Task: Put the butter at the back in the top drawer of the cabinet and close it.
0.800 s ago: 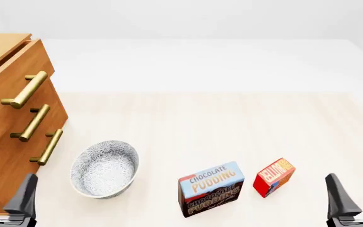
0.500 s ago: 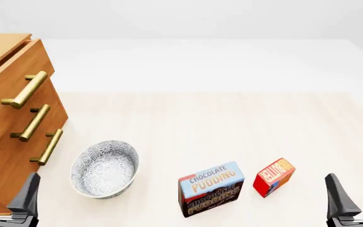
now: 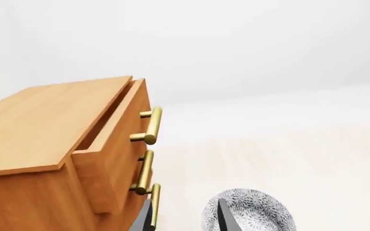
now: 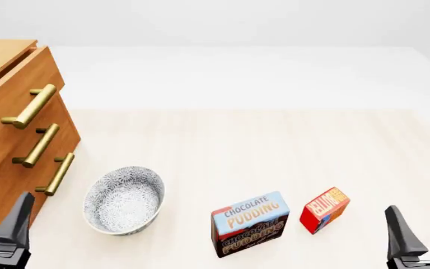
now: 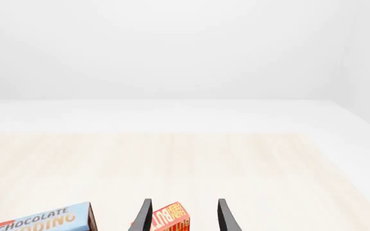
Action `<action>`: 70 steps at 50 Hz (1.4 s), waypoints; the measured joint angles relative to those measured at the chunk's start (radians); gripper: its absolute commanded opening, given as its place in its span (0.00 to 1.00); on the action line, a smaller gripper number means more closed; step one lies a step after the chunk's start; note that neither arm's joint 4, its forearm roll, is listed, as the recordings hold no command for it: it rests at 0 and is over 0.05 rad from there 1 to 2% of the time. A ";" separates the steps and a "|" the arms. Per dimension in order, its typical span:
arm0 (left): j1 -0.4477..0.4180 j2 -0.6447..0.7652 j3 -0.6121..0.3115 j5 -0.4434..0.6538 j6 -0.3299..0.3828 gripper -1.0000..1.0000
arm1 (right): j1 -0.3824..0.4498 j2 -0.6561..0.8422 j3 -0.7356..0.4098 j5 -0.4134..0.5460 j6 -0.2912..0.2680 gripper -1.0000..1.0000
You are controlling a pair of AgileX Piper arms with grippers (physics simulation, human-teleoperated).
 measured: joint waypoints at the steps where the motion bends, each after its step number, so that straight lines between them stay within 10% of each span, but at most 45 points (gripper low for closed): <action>1: -0.001 -0.001 -0.009 0.011 0.006 1.00 | 0.000 0.000 0.000 0.000 0.000 1.00; 18: -0.042 -0.023 -0.121 0.146 0.164 1.00 | 0.000 0.000 0.000 0.000 0.000 1.00; 70: -0.110 0.109 -0.190 0.106 0.498 1.00 | 0.000 0.000 0.000 0.000 0.000 1.00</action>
